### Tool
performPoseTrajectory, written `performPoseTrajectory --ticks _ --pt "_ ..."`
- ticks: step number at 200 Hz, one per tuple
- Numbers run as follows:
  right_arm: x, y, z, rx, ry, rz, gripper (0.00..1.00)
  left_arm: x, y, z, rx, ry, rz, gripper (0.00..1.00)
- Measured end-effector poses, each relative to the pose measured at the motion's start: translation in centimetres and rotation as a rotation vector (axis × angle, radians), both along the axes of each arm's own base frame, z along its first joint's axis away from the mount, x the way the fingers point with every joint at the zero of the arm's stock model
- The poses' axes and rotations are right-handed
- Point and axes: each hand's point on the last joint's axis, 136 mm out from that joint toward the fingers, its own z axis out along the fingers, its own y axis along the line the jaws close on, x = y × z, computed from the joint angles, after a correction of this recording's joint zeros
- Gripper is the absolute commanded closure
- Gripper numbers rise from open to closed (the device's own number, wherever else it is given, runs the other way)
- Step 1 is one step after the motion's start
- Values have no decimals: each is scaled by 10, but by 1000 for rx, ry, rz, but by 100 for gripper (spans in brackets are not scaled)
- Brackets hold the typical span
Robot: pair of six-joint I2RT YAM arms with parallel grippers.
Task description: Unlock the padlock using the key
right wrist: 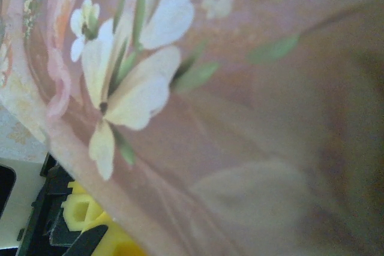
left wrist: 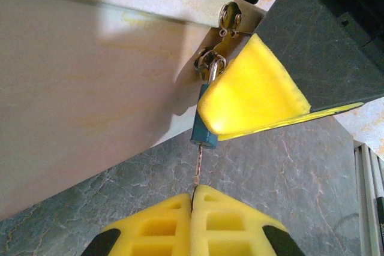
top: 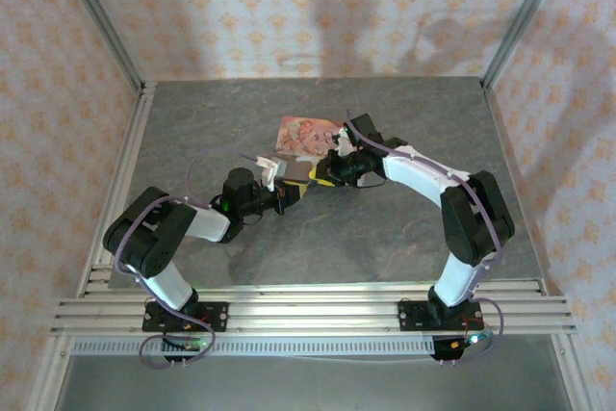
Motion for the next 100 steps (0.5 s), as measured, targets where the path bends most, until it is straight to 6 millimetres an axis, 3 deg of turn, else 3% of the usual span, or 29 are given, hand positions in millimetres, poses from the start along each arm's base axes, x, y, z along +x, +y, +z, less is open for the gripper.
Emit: performPoseTrajectory --ticks 100 --pt "1 0 2 12 5 -7 100 3 1 1 3 -7 14 100"
